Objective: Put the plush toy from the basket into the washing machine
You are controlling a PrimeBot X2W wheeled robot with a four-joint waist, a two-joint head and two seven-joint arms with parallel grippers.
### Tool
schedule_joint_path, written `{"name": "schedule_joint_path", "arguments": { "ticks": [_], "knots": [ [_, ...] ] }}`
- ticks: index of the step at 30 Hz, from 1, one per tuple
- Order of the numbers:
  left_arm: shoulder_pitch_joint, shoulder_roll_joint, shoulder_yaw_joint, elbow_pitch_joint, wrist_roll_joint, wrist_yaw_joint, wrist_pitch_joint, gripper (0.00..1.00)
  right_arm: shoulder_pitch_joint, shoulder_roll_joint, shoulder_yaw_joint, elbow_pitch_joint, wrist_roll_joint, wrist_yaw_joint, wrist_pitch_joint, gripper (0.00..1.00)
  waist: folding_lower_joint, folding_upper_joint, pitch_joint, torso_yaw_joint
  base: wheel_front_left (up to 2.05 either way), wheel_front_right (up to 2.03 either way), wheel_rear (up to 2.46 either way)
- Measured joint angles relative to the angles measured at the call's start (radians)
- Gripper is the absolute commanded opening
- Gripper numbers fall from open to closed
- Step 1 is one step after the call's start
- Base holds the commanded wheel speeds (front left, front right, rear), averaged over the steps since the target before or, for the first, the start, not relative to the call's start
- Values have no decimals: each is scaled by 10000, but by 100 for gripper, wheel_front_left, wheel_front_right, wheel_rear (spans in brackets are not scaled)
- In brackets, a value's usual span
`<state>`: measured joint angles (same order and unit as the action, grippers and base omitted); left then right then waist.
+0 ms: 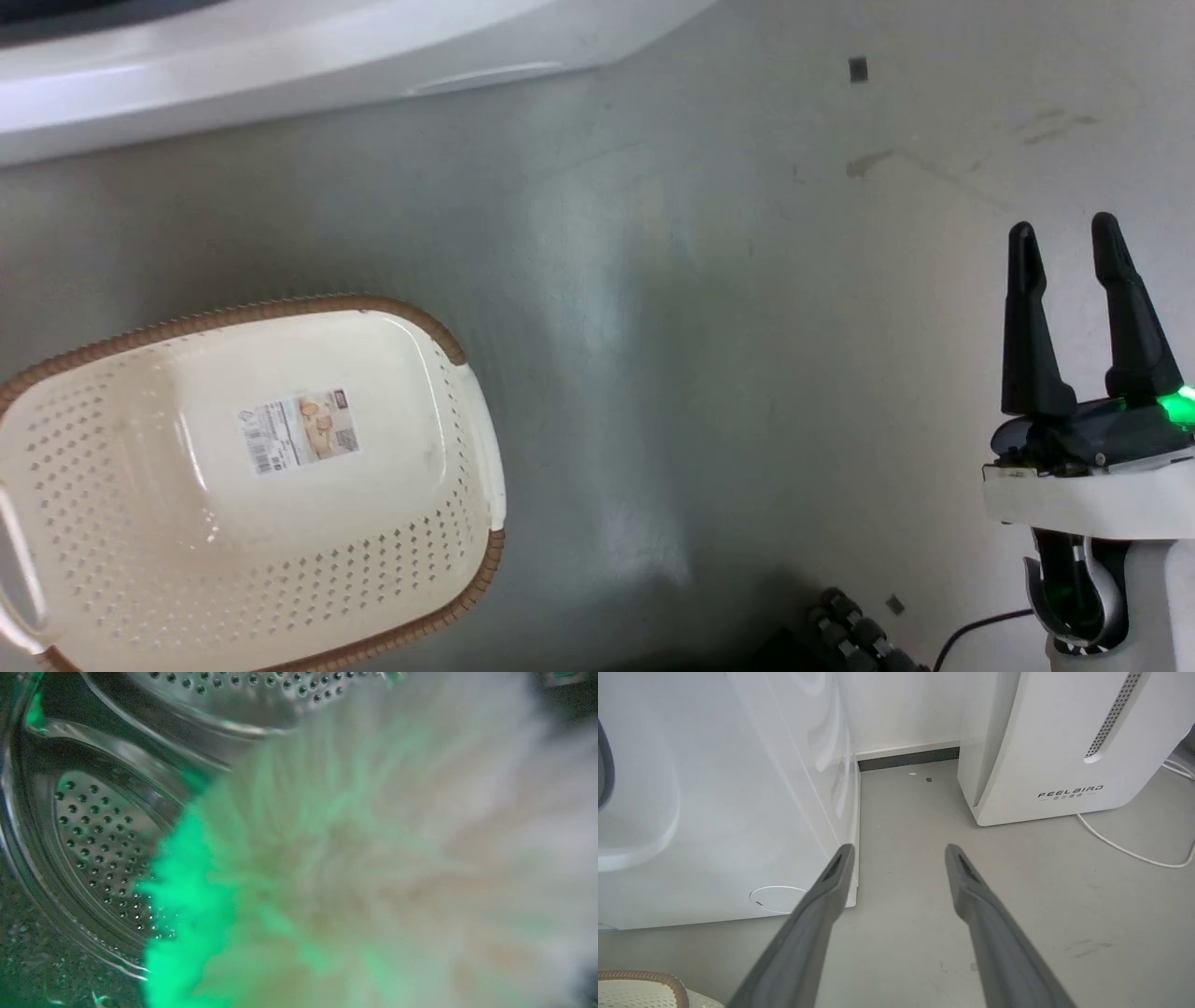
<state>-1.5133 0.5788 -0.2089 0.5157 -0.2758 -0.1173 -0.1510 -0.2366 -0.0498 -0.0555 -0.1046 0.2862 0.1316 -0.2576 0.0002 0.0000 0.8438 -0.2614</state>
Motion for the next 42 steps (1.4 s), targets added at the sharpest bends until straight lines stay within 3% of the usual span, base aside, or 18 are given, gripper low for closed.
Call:
{"name": "schedule_joint_path", "arguments": {
  "ticks": [6, 10, 20, 21, 22, 31, 42],
  "knots": [
    [-1281, -56, -840, 1078, 405, -54, -54, 0, -157, -2, 86, -2, 58, 0, 2, 100, -1, 0, 584, -115, 0, 0, 0],
    [-1612, -105, -1620, 1988, 387, -88, 468, 0, -218, -2, 159, -2, 71, 0, 2, 100, -1, 0, 835, -80, 0, 0, 0],
    [-2544, 257, -4399, 2909, -936, -84, 1415, 0, -345, -2, 284, 27, 67, 0, 0, 100, -2, 0, 1037, 60, 0, 0, 0],
    [-2602, 303, -4596, 2986, -1049, -84, 1404, 24, -359, -2, 293, 48, 65, 0, 0, 100, -1, 0, 1018, 64, 0, 0, 0],
    [-2658, 328, -4696, 3103, -1174, -86, 1325, 100, -361, -2, 307, 69, 65, 0, 0, 100, -2, 0, 989, 64, 0, 0, 0],
    [-2437, 284, -5542, 4257, -1772, -88, 242, 100, -383, -2, 238, 261, -71, 0, 0, 100, -1, 0, 339, 152, 0, 0, 0],
    [-274, -477, -5628, 5131, -2828, -90, -978, 100, -190, -2, 117, 487, -702, 0, 2, 100, -2, 0, -1496, 598, 0, 0, 0]
  ]
}}
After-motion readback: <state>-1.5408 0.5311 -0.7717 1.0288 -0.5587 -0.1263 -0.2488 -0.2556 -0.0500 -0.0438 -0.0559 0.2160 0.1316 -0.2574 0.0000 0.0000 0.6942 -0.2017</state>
